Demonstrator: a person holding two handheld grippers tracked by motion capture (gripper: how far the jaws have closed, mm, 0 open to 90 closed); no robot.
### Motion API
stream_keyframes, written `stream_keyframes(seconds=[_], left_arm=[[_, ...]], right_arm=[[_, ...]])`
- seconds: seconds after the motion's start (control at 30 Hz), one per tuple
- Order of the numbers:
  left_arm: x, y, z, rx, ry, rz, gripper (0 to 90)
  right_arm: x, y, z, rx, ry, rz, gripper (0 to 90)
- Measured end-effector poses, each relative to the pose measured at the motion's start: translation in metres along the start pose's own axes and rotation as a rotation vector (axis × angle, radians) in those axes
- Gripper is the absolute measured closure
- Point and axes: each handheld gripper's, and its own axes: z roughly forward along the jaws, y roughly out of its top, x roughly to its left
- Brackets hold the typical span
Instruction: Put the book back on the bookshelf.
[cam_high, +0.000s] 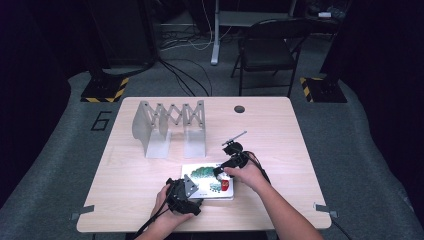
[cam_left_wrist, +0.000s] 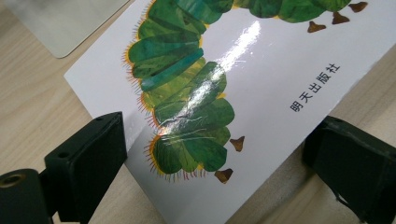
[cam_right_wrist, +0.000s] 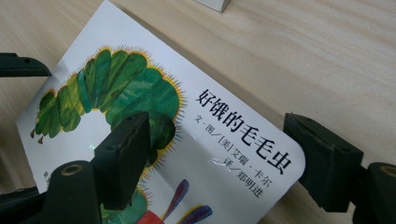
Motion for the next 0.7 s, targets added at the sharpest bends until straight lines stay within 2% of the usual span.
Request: stream_keyframes(seconds=[0.07, 0.1, 0.13, 0.17, 0.2, 0.23, 0.27, 0.7], left_arm=[[0.001, 0.0, 0.001, -0.005, 0.005, -0.015, 4.0], [0.001, 0.0, 0.001, -0.001, 0.005, -0.017, 3.7], [0.004, -0.001, 0.002, 0.014, -0.003, -0.05, 3.1], [0.004, -0.001, 0.002, 0.014, -0.003, -0.05, 2.1], [0.01, -0.001, 0.004, 0.035, -0.03, -0.103, 1.0], [0.01, -0.001, 0.004, 0.035, -0.03, -0.103, 0.2], [0.014, -0.002, 0.006, 0.047, -0.04, -0.135, 0.0], [0.015, -0.002, 0.006, 0.053, -0.043, -0.151, 0.2]], right_arm=[[0.0, 0.0, -0.001, 0.007, 0.001, 0.008, 25.4], [-0.001, 0.0, -0.001, 0.002, 0.001, -0.008, 25.5], [0.0, 0.0, -0.002, 0.004, -0.001, -0.008, 25.7], [0.0, 0.0, -0.002, 0.003, 0.0, -0.005, 26.0], [0.0, 0.0, -0.003, 0.003, 0.0, 0.0, 26.2], [0.0, 0.0, -0.003, 0.003, 0.0, 0.0, 26.2], [0.0, 0.0, -0.003, 0.001, 0.002, -0.001, 26.8], [0.0, 0.0, -0.006, 0.0, -0.001, 0.001, 28.0]])
